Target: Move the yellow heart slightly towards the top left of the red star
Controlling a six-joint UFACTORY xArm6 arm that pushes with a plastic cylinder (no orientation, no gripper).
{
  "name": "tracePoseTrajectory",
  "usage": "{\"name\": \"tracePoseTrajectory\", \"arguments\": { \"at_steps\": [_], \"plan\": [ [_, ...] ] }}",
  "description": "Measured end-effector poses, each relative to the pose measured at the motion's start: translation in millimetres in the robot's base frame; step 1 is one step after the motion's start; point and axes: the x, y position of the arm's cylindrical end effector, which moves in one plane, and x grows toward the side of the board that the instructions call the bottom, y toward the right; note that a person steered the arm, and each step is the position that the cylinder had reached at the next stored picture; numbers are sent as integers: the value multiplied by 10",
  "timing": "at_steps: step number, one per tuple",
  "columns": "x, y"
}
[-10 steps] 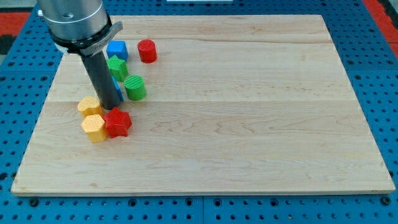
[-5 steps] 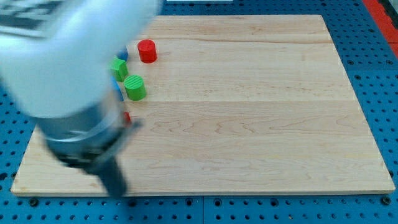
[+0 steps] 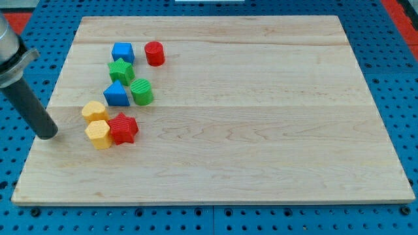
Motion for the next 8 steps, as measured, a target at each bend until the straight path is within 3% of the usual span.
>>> {"name": "tracePoseTrajectory", "arguments": {
  "at_steps": [2, 8],
  "plan": [
    [-104, 572],
    [-358, 417]
  ]
}}
